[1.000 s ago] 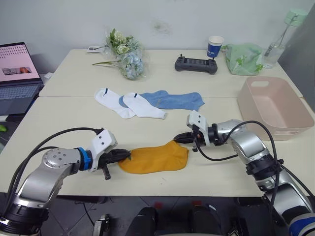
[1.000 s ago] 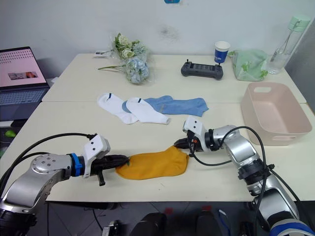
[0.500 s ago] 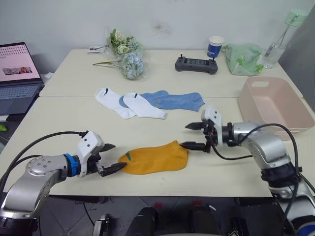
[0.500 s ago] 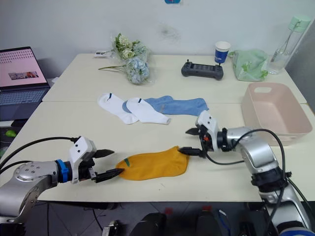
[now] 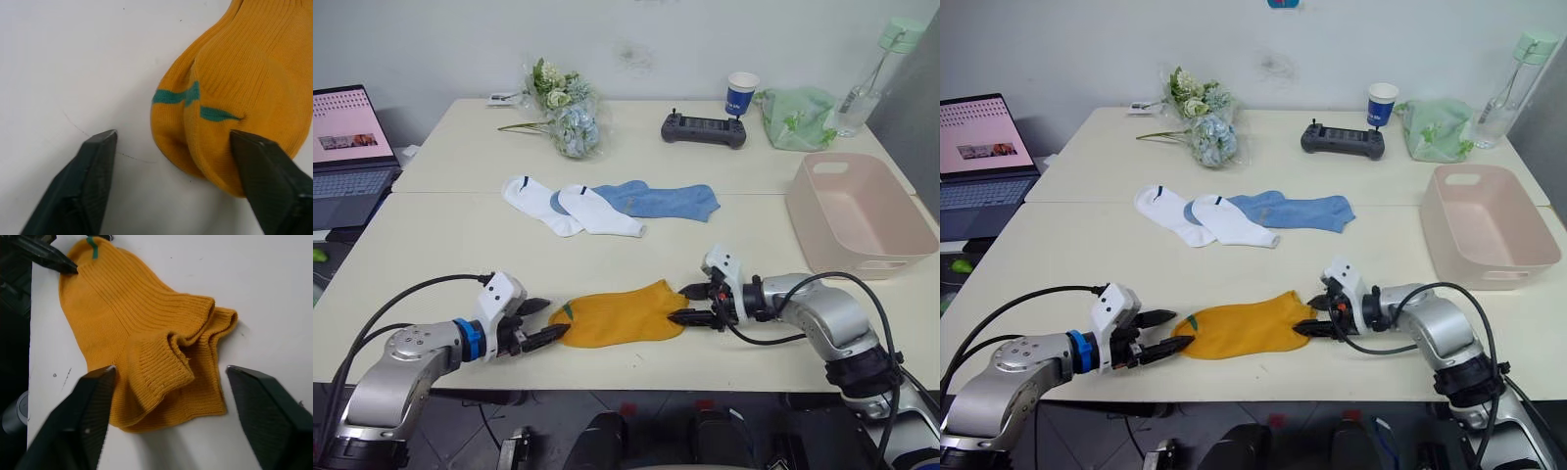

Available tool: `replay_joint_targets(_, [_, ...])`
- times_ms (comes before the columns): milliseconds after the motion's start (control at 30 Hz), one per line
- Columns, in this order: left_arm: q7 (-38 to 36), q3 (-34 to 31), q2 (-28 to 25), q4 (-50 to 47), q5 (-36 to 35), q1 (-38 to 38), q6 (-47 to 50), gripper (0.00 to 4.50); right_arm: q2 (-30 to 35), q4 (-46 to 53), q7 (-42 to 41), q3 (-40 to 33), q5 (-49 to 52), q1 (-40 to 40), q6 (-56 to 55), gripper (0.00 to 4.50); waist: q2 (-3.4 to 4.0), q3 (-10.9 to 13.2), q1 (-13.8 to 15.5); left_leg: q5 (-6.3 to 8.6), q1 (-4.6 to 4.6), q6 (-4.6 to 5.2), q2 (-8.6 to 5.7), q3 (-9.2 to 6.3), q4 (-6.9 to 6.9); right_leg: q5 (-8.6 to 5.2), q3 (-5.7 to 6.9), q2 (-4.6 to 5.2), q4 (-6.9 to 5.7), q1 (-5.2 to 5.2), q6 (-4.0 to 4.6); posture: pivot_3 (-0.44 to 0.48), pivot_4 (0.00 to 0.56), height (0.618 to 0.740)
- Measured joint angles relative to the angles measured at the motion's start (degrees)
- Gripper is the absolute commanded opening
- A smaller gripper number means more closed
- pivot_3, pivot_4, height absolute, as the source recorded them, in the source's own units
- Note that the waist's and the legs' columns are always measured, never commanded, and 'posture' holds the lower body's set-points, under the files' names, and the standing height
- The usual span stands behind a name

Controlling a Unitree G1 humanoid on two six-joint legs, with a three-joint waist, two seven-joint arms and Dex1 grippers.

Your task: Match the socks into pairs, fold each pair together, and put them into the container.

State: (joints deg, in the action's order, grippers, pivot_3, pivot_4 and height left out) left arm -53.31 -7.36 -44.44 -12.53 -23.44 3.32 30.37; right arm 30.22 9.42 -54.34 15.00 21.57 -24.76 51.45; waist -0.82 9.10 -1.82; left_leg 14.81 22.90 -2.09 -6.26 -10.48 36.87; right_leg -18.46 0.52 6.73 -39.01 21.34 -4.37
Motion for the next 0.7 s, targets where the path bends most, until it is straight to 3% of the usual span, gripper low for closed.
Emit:
replay_joint_targets(267, [-0.13,1.64,0.14,0.02,0.03,-0.03,-0.78,0.44,0.02,0.0,0.34,0.76,0.3,0.78,-0.48,0.0,0.0,0.0,0.0,0.0,0.0,0.0,0.0,-0.01,0.0,0.0,0.01,0.0,0.0,0.0,0.0,0.0,0.15,0.74])
replay_joint_targets(333, [-0.13,2.05,0.24,-0.3,-0.02,-0.13,-0.78,0.02,0.35,0.15,0.19,0.57,0.74,0.87,-0.42,0.0,0.0,0.0,0.01,0.0,0.0,0.0,0.0,-0.02,0.0,0.0,0.02,0.0,0.0,-0.01,0.0,0.0,0.15,0.74])
replay_joint_targets(467, [0.08,3.31,0.49,-1.61,-0.08,-0.69,-0.25,0.02,3.07,1.99,-1.2,-1.03,3.29,1.3,0.54,0.0,0.0,0.0,0.06,0.0,0.01,0.0,-0.03,0.0,0.01,0.0,0.02,0.0,0.03,-0.03,0.0,0.0,0.15,0.74])
replay_joint_targets(700, [4.27,7.75,5.84,-8.01,-1.68,-3.52,6.35,0.02,9.82,3.25,-4.01,-4.96,5.67,2.24,0.55,0.0,-0.01,0.0,0.22,0.01,0.02,0.01,-0.02,0.02,0.03,0.0,0.05,-0.02,0.03,-0.07,-0.01,0.0,0.15,0.74])
